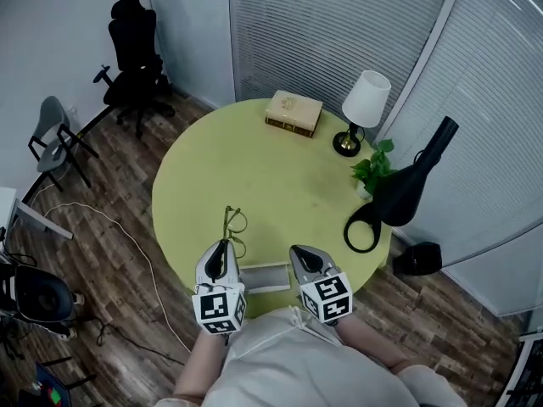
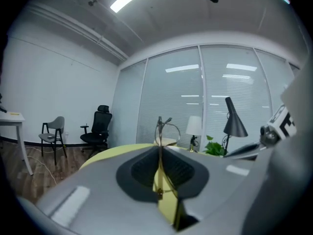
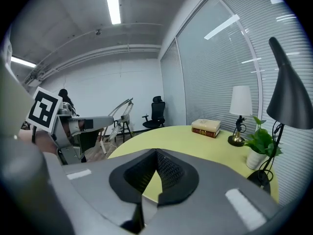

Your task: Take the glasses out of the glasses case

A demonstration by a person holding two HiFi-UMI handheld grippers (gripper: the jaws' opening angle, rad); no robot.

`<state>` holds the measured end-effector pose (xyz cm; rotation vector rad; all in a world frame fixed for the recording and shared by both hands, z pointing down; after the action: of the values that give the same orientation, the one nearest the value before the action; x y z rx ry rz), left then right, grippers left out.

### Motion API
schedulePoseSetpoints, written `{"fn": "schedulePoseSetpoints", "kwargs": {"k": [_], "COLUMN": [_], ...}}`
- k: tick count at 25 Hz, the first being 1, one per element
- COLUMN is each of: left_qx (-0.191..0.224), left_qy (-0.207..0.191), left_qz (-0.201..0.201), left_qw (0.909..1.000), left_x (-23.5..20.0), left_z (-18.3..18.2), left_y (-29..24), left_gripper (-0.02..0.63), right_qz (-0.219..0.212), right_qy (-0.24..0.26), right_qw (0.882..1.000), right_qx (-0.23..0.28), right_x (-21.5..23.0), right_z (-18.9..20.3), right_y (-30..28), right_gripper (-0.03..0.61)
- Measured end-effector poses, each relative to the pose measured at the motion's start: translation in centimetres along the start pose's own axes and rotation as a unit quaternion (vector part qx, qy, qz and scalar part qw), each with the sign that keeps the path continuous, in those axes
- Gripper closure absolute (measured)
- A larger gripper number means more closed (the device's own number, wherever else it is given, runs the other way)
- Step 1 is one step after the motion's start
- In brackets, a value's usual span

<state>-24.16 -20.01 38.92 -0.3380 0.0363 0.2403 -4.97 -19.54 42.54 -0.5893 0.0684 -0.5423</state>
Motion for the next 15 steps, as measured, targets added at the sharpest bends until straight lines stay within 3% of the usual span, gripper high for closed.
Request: {"fn": "schedulePoseSetpoints", "kwargs": {"k": [3, 15], "left_qx": [0.012, 0.005], "left_qy": [-0.003, -0.006], "left_qz": [-0.010, 0.021], "left_qw": [0.9999, 0.9997], "left_x": [-0.1, 1.2], "left_z": [-0.3, -0.3], "left_y": [0.3, 0.4], "left_gripper": [0.589, 0.589], "right_qz": [0.008, 0.018], "right_qy": [0.002, 0.023], "right_qw": [1.000, 0.999], "right_qx": [0.015, 0.045], "right_x": [0.0, -0.5], "right_z": [-0.6, -0.8], "right_y": [0.4, 1.8], "right_gripper": [0.580, 0.580]}}
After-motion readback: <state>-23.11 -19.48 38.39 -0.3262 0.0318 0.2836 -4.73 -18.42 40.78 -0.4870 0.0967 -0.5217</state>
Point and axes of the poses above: the fingertips, and each gripper's own axes: y backward along the fingers, x to its right, z out of its underside, the point moved 5 cm from there along y, backward along the fingers, and after that the axes turned 9 degrees about -x, right-handed, at the moved point
